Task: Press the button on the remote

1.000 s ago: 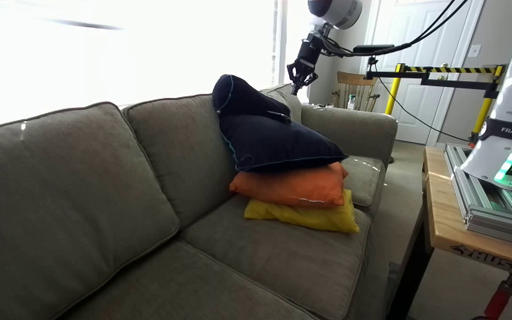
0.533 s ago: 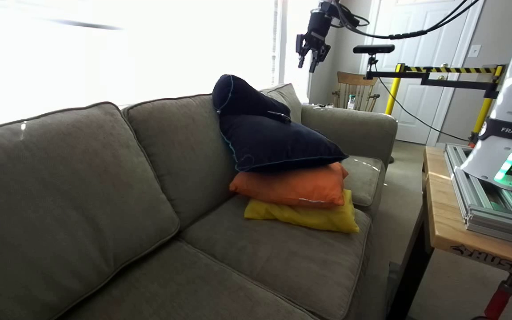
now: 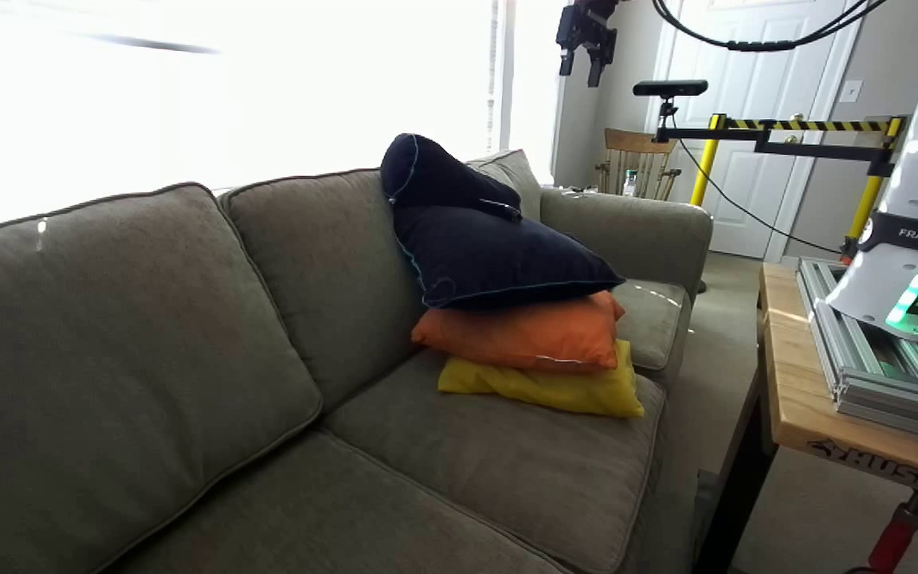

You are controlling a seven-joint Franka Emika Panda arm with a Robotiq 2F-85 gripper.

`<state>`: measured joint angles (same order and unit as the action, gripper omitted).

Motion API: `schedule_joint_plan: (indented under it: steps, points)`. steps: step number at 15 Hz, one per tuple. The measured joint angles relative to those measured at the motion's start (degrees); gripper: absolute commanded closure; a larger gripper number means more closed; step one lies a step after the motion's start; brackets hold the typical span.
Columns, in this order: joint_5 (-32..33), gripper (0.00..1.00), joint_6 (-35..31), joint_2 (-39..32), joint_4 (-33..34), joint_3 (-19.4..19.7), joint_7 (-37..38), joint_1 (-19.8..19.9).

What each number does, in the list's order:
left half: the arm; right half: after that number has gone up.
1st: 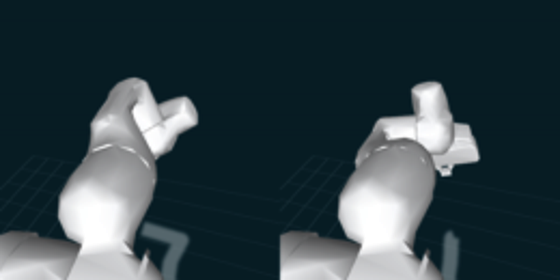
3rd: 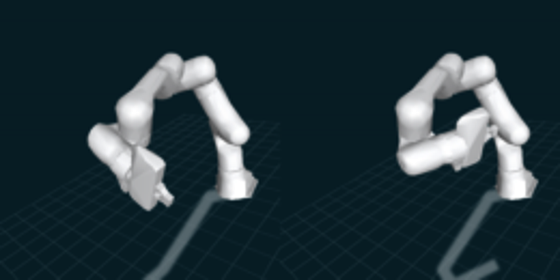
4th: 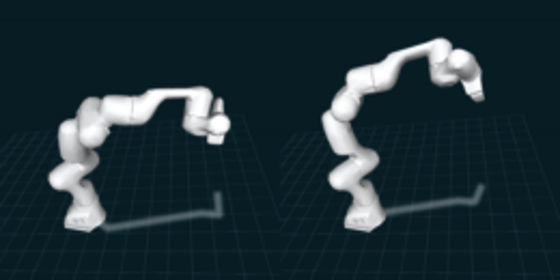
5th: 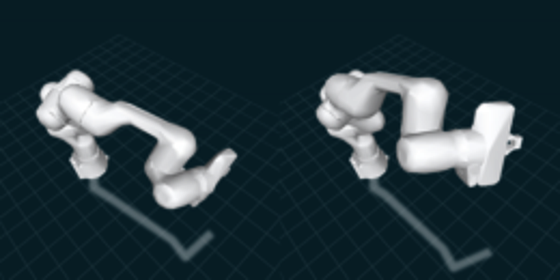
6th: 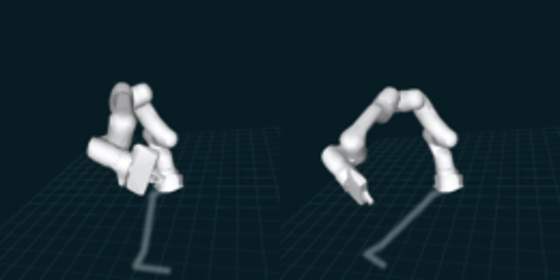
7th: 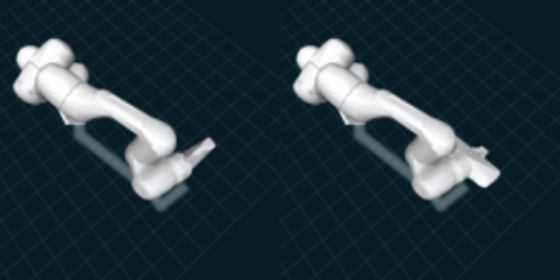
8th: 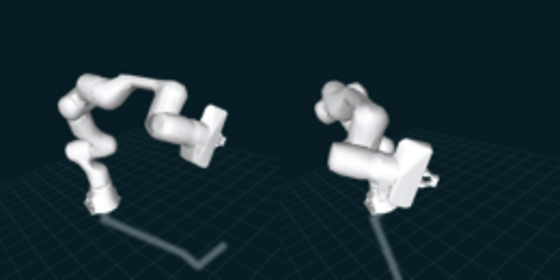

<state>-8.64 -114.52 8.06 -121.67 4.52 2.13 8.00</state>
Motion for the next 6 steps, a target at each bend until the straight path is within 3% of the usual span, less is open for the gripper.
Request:
schedule_joint_plan:
  steps: [6]
  points:
    - [3.4, 0.00, 1.4, 2.2, 0.4, 0.2, -5.8, 0.0]
